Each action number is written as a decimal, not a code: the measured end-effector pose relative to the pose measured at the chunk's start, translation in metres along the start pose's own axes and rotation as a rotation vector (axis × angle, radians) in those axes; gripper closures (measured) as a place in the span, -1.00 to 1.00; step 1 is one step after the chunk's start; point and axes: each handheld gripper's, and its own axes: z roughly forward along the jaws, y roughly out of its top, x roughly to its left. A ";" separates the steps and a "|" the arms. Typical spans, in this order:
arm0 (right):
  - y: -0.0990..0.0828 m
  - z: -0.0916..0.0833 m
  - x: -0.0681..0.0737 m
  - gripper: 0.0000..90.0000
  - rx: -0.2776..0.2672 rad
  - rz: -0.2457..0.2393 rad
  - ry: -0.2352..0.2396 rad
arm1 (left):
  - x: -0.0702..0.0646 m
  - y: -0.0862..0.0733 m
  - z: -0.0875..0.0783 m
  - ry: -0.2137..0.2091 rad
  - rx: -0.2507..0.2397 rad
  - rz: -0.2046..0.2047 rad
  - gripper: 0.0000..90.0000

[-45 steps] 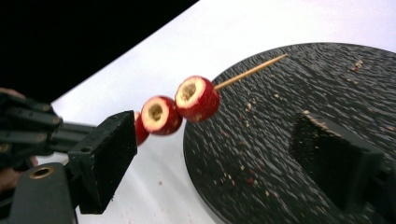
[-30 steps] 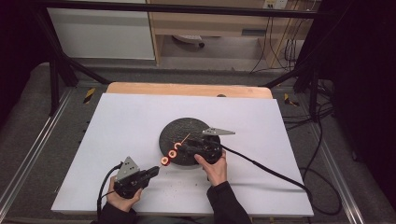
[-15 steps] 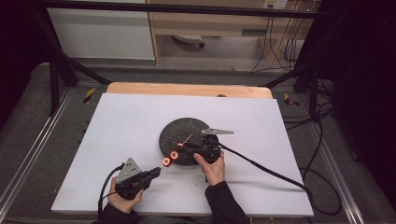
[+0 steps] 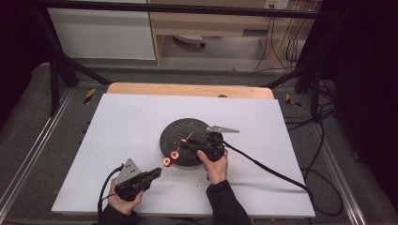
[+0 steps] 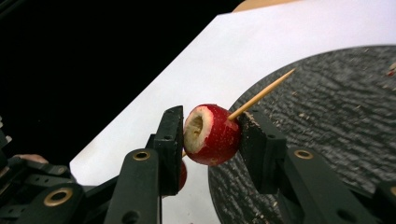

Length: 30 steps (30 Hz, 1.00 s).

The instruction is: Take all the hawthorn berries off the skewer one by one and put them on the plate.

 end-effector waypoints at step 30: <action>0.050 -0.025 -0.023 0.40 -0.070 -0.053 -0.162 | 0.002 0.000 -0.002 0.005 -0.009 0.001 0.97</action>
